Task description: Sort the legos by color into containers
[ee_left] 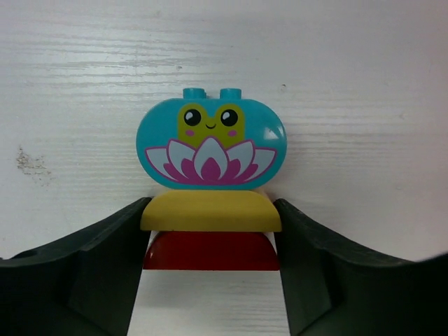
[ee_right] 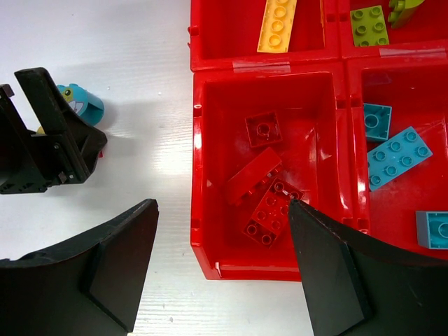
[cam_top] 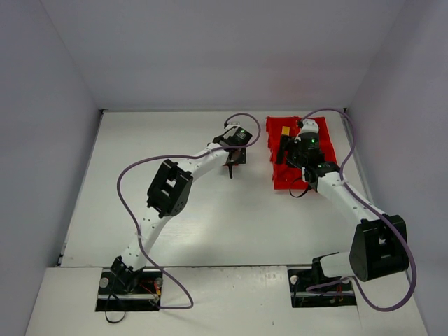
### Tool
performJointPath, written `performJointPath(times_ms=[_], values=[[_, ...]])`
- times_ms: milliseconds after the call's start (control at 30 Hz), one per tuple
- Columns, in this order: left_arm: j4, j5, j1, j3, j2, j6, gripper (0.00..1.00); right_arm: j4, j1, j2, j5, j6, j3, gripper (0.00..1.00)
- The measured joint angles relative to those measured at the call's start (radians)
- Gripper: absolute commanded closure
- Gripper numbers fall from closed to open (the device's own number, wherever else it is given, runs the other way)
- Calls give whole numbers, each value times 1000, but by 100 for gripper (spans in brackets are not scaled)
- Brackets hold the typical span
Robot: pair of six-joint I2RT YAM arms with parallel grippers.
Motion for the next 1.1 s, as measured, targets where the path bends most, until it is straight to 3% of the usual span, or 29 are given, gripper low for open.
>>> performJointPath(times_ms=[100, 267, 567, 867, 1100], values=[[30, -17, 0, -34, -14, 5, 50, 1, 0, 0, 0, 0, -3, 29], [137, -16, 0, -188, -93, 60, 54, 1, 0, -6, -4, 0, -13, 29], [391, 44, 0, -624, -431, 417, 66, 2, 0, -43, -181, 4, -14, 29], [625, 301, 1, -958, -923, 817, 68, 1, 20, -45, -520, 42, 2, 29], [639, 479, 1, -1053, -1109, 1014, 67, 8, 53, -53, -718, 70, 49, 29]])
